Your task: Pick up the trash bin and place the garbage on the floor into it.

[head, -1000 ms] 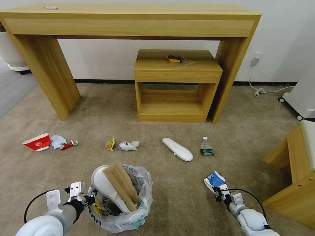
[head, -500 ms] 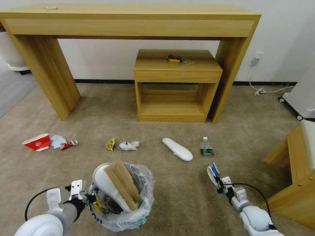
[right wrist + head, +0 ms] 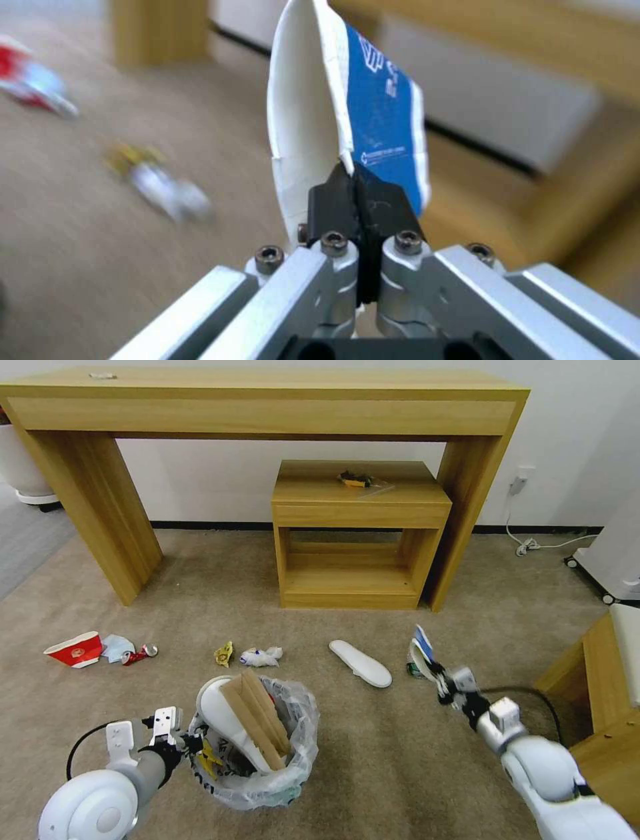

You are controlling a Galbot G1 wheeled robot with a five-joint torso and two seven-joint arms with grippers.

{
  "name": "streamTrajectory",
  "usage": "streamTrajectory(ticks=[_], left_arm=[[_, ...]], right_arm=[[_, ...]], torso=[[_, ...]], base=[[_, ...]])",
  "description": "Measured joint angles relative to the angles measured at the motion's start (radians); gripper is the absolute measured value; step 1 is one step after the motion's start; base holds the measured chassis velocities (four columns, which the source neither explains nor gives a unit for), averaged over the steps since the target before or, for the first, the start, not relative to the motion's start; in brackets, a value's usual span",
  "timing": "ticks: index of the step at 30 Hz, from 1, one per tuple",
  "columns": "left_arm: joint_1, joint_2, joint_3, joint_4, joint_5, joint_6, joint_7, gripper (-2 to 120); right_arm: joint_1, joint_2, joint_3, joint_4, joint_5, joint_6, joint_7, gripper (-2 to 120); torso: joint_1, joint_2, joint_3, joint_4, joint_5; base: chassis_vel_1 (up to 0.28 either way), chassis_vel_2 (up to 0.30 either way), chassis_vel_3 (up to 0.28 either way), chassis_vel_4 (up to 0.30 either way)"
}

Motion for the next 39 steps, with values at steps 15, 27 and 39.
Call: streamTrajectory(ticks=[15, 27, 39], left_arm=[[-0.066, 0.060, 0.095, 0.060, -0.039, 0.000, -0.027, 0], [-0.074, 0.063, 0.116, 0.060, -0.046, 0.000, -0.039, 0], [-0.053, 0.062, 0.099, 0.017, -0.057, 0.000, -0.050, 0]], right_arm=[[0.331, -0.149, -0.501, 0.272, 0.238, -0.137, -0.083, 0], [0.379, -0.135, -0.726, 0.219, 0.188, -0.148, -0.117, 0], [0.361, -0.108, -0.765, 0.109, 0.139, -0.128, -0.113, 0]], torso=[[0.000, 0.000, 0.000, 0.0002, -0.0001], [0.000, 0.000, 0.000, 0.0002, 0.0000], [0.000, 0.000, 0.000, 0.0001, 0.0001]], base=[[0.000, 0.000, 0.000, 0.000], [0.000, 0.000, 0.000, 0.000], [0.000, 0.000, 0.000, 0.000]])
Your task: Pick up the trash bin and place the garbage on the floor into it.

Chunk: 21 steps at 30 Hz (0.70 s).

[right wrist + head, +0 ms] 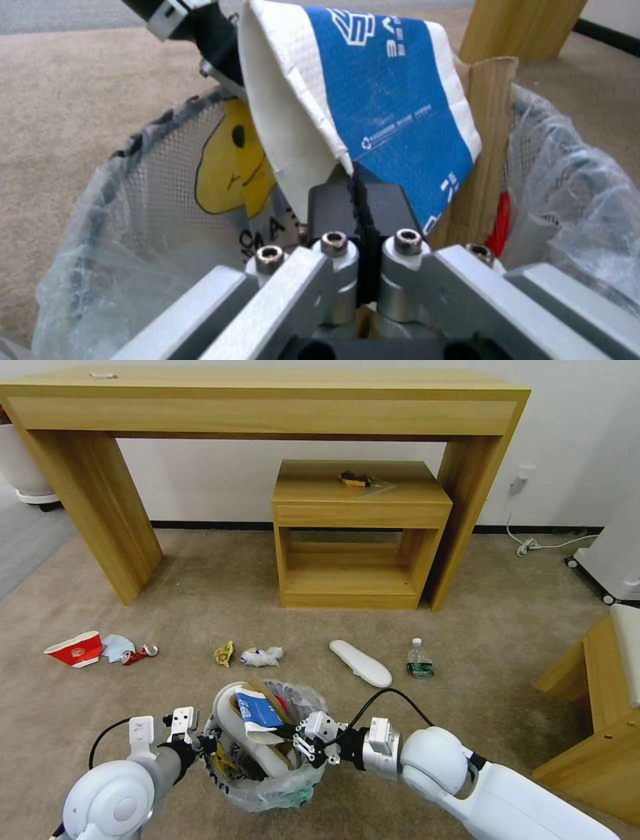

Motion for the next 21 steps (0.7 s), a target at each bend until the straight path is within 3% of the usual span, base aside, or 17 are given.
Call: streamTrajectory(ticks=[5, 6, 8, 21], left_arm=[[0.002, 0.002, -0.014, 0.000, -0.005, 0.000, -0.001, 0], [0.002, 0.002, -0.018, 0.002, -0.005, 0.000, -0.001, 0], [0.002, 0.002, -0.020, 0.003, -0.005, 0.000, -0.001, 0], [0.008, -0.001, -0.042, 0.002, -0.010, 0.000, 0.002, 0]], right_arm=[[-0.022, -0.010, 0.016, 0.039, 0.003, -0.006, 0.019, 3], [-0.035, -0.019, 0.028, 0.066, 0.009, -0.006, 0.034, 11], [-0.039, -0.023, 0.033, 0.074, 0.010, -0.006, 0.038, 14], [-0.081, -0.037, 0.122, 0.119, 0.022, 0.002, 0.066, 65]], torso=[[0.000, 0.000, 0.000, 0.0000, 0.0000], [0.000, 0.000, 0.000, 0.0000, -0.0001], [0.000, 0.000, 0.000, 0.0000, -0.0001], [0.000, 0.000, 0.000, 0.0000, 0.0000]], base=[[0.000, 0.000, 0.000, 0.000], [0.000, 0.000, 0.000, 0.000], [0.000, 0.000, 0.000, 0.000], [0.000, 0.000, 0.000, 0.000]])
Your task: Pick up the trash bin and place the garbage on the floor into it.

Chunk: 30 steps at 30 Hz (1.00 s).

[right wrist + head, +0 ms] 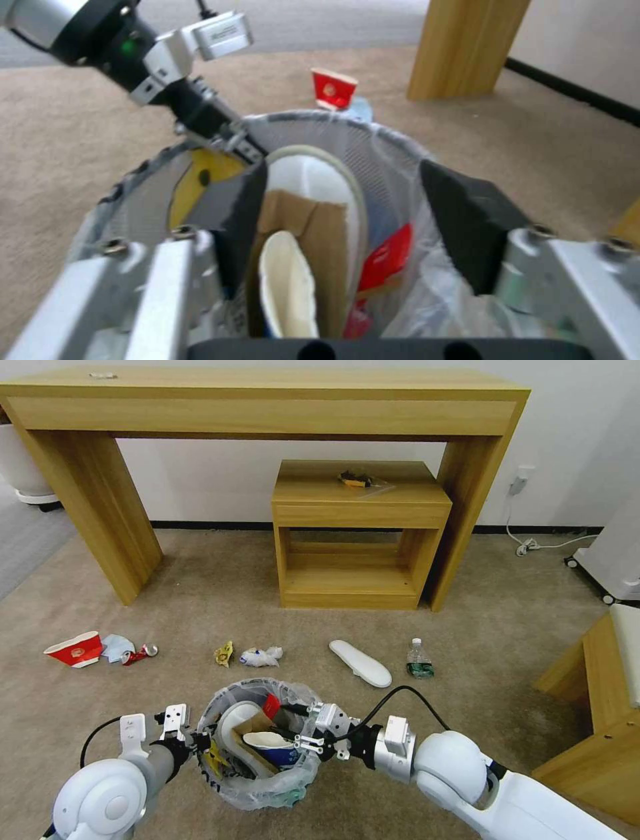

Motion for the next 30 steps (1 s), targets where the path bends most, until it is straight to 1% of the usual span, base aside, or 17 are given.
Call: streamTrajectory(ticks=[2, 4, 6, 8, 10, 11, 12, 14, 16, 18, 20, 22, 24, 26, 27, 28, 30], left_arm=[[0.000, 0.000, -0.001, 0.000, -0.001, 0.000, 0.000, 0], [0.004, 0.000, -0.011, 0.002, -0.002, 0.000, 0.000, 0], [0.005, -0.001, -0.013, 0.003, -0.002, 0.000, 0.000, 0], [0.018, -0.005, -0.028, 0.007, 0.002, 0.000, 0.005, 0], [0.021, -0.005, -0.032, 0.008, 0.004, 0.000, 0.009, 0], [0.028, -0.008, -0.041, 0.011, 0.015, 0.000, 0.017, 0], [0.034, -0.010, -0.048, 0.015, 0.026, 0.000, 0.025, 0], [0.037, -0.011, -0.051, 0.016, 0.030, 0.000, 0.029, 0], [0.055, -0.016, -0.068, 0.026, 0.048, 0.000, 0.045, 0], [0.059, -0.018, -0.072, 0.028, 0.053, 0.000, 0.051, 0], [0.073, -0.029, -0.089, 0.049, 0.087, 0.000, 0.080, 0], [0.075, -0.032, -0.091, 0.053, 0.094, 0.000, 0.085, 0], [0.076, -0.046, -0.097, 0.064, 0.105, 0.000, 0.095, 0], [0.076, -0.049, -0.097, 0.066, 0.105, 0.000, 0.096, 0], [0.074, -0.054, -0.098, 0.068, 0.106, 0.000, 0.098, 0], [0.074, -0.054, -0.098, 0.068, 0.106, 0.000, 0.098, 0], [0.074, -0.060, -0.098, 0.070, 0.108, 0.000, 0.101, 0]], right_arm=[[-0.002, 0.002, 0.008, 0.002, 0.002, 0.000, 0.003, 68], [-0.019, 0.012, 0.062, 0.014, 0.021, -0.001, 0.034, 80], [-0.022, 0.013, 0.071, 0.015, 0.024, -0.002, 0.040, 82], [-0.042, 0.017, 0.130, 0.018, 0.044, 0.000, 0.097, 94], [-0.047, 0.019, 0.142, 0.018, 0.050, 0.000, 0.113, 96], [-0.065, 0.026, 0.180, 0.012, 0.061, 0.001, 0.161, 99], [-0.083, 0.034, 0.212, 0.006, 0.065, 0.000, 0.193, 100], [-0.091, 0.037, 0.223, 0.003, 0.066, 0.000, 0.201, 100], [-0.166, 0.070, 0.331, -0.022, 0.065, 0.001, 0.241, 100], [-0.185, 0.077, 0.356, -0.027, 0.064, 0.002, 0.246, 100], [-0.270, 0.107, 0.464, -0.037, 0.056, 0.010, 0.256, 100], [-0.286, 0.112, 0.485, -0.038, 0.054, 0.012, 0.257, 100], [-0.357, 0.144, 0.591, -0.037, 0.045, 0.025, 0.258, 100], [-0.368, 0.152, 0.609, -0.035, 0.043, 0.026, 0.258, 100], [-0.393, 0.174, 0.648, -0.030, 0.031, 0.034, 0.254, 100], [-0.393, 0.174, 0.648, -0.030, 0.031, 0.034, 0.254, 100], [-0.422, 0.209, 0.679, -0.020, 0.008, 0.049, 0.246, 100]], torso=[[0.000, 0.000, 0.000, 0.0001, 0.0000], [0.000, 0.000, 0.000, 0.0000, 0.0000], [0.000, 0.000, 0.000, 0.0000, 0.0000], [0.000, 0.000, 0.000, 0.0001, -0.0001], [0.000, 0.000, 0.000, 0.0001, 0.0000], [0.000, 0.000, 0.000, 0.0002, 0.0000], [0.000, 0.000, 0.000, 0.0001, -0.0001], [0.000, 0.000, 0.000, 0.0002, -0.0001], [0.000, 0.000, 0.000, 0.0001, 0.0000], [0.000, 0.000, 0.000, 0.0001, 0.0000], [0.000, 0.000, 0.000, 0.0000, 0.0003], [0.000, 0.000, 0.000, 0.0000, 0.0001], [0.000, 0.000, 0.000, -0.0001, 0.0001], [0.000, 0.000, 0.000, 0.0000, 0.0001], [0.000, 0.000, 0.000, -0.0001, -0.0002], [0.000, 0.000, 0.000, -0.0001, -0.0002], [0.000, 0.000, 0.000, -0.0001, 0.0000]], base=[[0.000, 0.000, 0.000, 0.000], [0.000, 0.000, 0.000, 0.000], [0.000, 0.000, 0.000, 0.000], [0.000, 0.000, 0.000, 0.000], [0.000, 0.000, 0.000, 0.000], [0.000, 0.000, 0.000, 0.000], [0.000, 0.000, 0.000, 0.000], [0.000, 0.000, 0.000, 0.000], [0.000, 0.000, 0.000, 0.000], [0.000, 0.000, 0.000, 0.000], [0.000, 0.000, 0.000, 0.000], [0.000, 0.000, 0.000, 0.000], [0.000, 0.000, 0.000, 0.000], [0.000, 0.000, 0.000, 0.000], [0.000, 0.000, 0.000, 0.000], [0.000, 0.000, 0.000, 0.000], [0.000, 0.000, 0.000, 0.000]])
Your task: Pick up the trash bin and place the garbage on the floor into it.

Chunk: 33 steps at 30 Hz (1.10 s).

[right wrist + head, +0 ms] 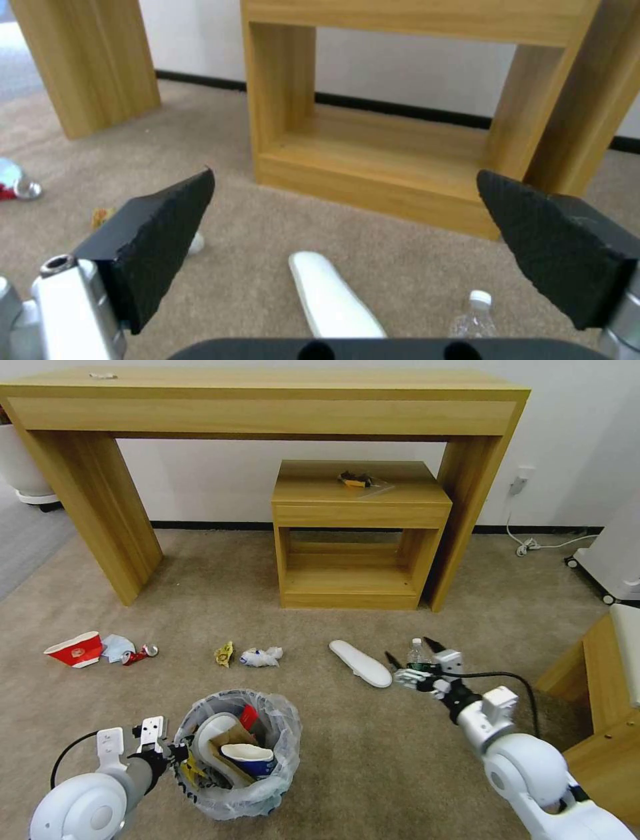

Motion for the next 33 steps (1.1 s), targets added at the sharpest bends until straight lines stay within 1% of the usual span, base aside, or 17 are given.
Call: streamTrajectory(ticks=[1, 2, 6, 9, 12, 14, 18, 19, 21, 22, 24, 25, 26, 29, 31, 33], left_arm=[[0.001, -0.002, 0.000, 0.000, 0.001, 0.000, 0.001, 0], [0.001, -0.002, 0.000, 0.000, 0.001, 0.000, 0.001, 0], [0.010, -0.006, -0.002, -0.001, 0.003, 0.000, 0.002, 0], [0.013, -0.007, -0.004, 0.000, 0.003, 0.000, 0.004, 0], [0.035, -0.008, -0.053, 0.026, 0.022, 0.000, 0.045, 0], [0.038, -0.008, -0.061, 0.028, 0.024, 0.000, 0.052, 0], [0.045, -0.008, -0.072, 0.029, 0.029, 0.000, 0.060, 0], [0.046, -0.008, -0.072, 0.029, 0.030, 0.000, 0.060, 0], [0.046, -0.009, -0.071, 0.028, 0.030, 0.000, 0.061, 0], [0.046, -0.010, -0.070, 0.025, 0.032, 0.000, 0.061, 0], [0.046, -0.011, -0.065, 0.021, 0.033, 0.000, 0.061, 0], [0.046, -0.011, -0.065, 0.021, 0.033, 0.000, 0.061, 0], [0.046, -0.011, -0.064, 0.018, 0.033, 0.000, 0.061, 0], [0.046, -0.013, -0.062, 0.014, 0.034, 0.000, 0.061, 0], [0.046, -0.016, -0.059, 0.012, 0.035, 0.000, 0.060, 0], [0.046, -0.017, -0.059, 0.010, 0.036, 0.000, 0.060, 0]], right_arm=[[-0.008, 0.016, 0.002, 0.005, -0.012, 0.006, -0.001, 100], [-0.008, 0.016, 0.002, 0.005, -0.012, 0.006, -0.001, 100], [-0.017, 0.072, -0.020, 0.026, -0.044, 0.010, 0.005, 100], [-0.016, 0.079, -0.025, 0.028, -0.050, 0.010, 0.005, 100], [-0.014, 0.111, -0.042, 0.040, -0.073, 0.004, 0.010, 100], [-0.014, 0.115, -0.045, 0.042, -0.075, 0.003, 0.010, 100], [-0.012, 0.127, -0.052, 0.043, -0.085, 0.001, 0.010, 100], [-0.011, 0.129, -0.054, 0.043, -0.089, 0.001, 0.010, 100], [-0.011, 0.130, -0.056, 0.043, -0.091, 0.001, 0.009, 100], [-0.010, 0.131, -0.061, 0.043, -0.094, 0.001, 0.009, 100], [-0.010, 0.131, -0.064, 0.043, -0.096, 0.002, 0.009, 100], [-0.010, 0.131, -0.064, 0.043, -0.096, 0.002, 0.009, 100], [-0.010, 0.131, -0.065, 0.043, -0.097, 0.002, 0.009, 100], [-0.010, 0.130, -0.066, 0.042, -0.097, 0.002, 0.009, 100], [-0.010, 0.127, -0.067, 0.041, -0.097, 0.002, 0.009, 100], [-0.010, 0.127, -0.068, 0.040, -0.097, 0.003, 0.009, 100]], torso=[[0.000, 0.000, 0.000, 0.0000, -0.0001], [0.000, 0.000, 0.000, 0.0000, -0.0001], [0.000, 0.000, 0.000, 0.0001, 0.0000], [0.000, 0.000, 0.000, 0.0001, 0.0000], [0.000, 0.000, 0.000, 0.0002, 0.0000], [0.000, 0.000, 0.000, 0.0001, -0.0004], [0.000, 0.000, 0.000, 0.0003, 0.0004], [0.000, 0.000, 0.000, 0.0002, -0.0004], [0.000, 0.000, 0.000, 0.0002, -0.0006], [0.000, 0.000, 0.000, 0.0003, 0.0004], [0.000, 0.000, 0.000, 0.0003, -0.0008], [0.000, 0.000, 0.000, 0.0003, -0.0008], [0.000, 0.000, 0.000, 0.0001, 0.0003], [0.000, 0.000, 0.000, 0.0000, 0.0003], [0.000, 0.000, 0.000, 0.0001, -0.0004], [0.000, 0.000, 0.000, 0.0001, 0.0001]], base=[[0.000, 0.000, 0.000, 0.000], [0.000, 0.000, 0.000, 0.000], [0.000, 0.000, 0.000, 0.000], [0.000, 0.000, 0.000, 0.000], [0.067, 0.079, -0.076, -0.062], [0.145, 0.168, -0.155, -0.128], [0.219, 0.211, -0.193, -0.223], [0.225, 0.224, -0.244, -0.224], [0.225, 0.255, -0.224, -0.224], [0.268, 0.255, -0.263, -0.257], [0.257, 0.275, -0.257, -0.283], [0.257, 0.287, -0.251, -0.283], [0.282, 0.287, -0.306, -0.280], [0.298, 0.281, -0.306, -0.299], [0.347, 0.350, -0.328, -0.343], [0.376, 0.375, -0.375, -0.369]])
